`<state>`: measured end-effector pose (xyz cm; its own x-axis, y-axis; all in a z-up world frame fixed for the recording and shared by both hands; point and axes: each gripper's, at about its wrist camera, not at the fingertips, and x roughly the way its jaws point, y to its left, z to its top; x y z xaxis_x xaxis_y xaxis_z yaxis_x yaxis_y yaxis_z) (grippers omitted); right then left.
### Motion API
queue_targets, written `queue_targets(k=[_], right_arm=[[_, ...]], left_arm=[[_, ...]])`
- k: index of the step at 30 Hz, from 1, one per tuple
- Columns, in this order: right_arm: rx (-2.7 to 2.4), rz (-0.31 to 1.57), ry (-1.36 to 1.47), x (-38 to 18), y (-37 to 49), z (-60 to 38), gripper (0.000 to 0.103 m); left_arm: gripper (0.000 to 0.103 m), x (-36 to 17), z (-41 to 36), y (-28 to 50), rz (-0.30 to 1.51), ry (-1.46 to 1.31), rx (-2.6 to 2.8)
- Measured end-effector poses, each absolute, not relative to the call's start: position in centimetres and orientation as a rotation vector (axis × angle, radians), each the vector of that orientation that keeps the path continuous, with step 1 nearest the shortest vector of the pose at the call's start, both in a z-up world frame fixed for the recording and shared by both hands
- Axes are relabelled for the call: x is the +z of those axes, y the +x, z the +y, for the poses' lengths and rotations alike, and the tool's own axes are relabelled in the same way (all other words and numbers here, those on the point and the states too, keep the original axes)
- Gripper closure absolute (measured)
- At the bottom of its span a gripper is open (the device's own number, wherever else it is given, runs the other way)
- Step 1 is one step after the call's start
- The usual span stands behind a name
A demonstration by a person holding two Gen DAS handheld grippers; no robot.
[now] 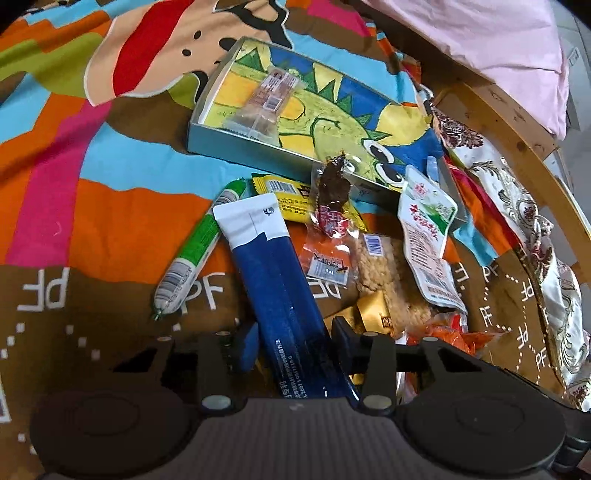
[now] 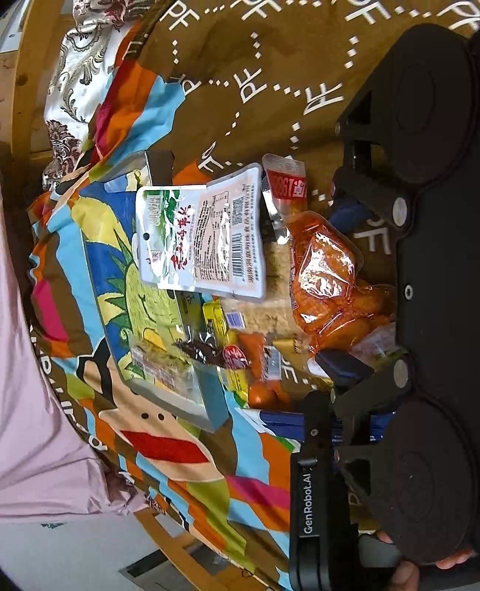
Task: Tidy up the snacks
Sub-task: 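Carry both packets into the tin and open both tools to release them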
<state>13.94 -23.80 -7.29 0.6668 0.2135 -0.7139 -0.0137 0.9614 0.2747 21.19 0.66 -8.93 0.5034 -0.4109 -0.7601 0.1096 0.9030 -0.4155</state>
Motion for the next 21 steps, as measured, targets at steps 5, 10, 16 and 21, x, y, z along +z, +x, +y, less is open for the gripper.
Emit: queue_targets(k=[5, 10, 16, 21], right_arm=[[0.139, 0.778, 0.214, -6.1, 12.5, -23.5, 0.034], [0.160, 0.712, 0.188, -5.2, 12.1, -23.2, 0.034], [0.160, 0.646, 0.149, -4.9, 13.2, -22.6, 0.034], [0.174, 0.629, 0.108, -5.3, 15.6, -21.8, 0.034]], left_arm=[[0.058, -8.0, 1.1, 20.1, 0.974, -0.356, -0.336], [0.059, -6.8, 1.7, 19.6, 0.917, -0.387, -0.329], [0.059, -5.5, 1.9, 20.1, 0.856, -0.399, -0.320], [0.059, -4.9, 2.0, 21.5, 0.830, -0.400, -0.301]])
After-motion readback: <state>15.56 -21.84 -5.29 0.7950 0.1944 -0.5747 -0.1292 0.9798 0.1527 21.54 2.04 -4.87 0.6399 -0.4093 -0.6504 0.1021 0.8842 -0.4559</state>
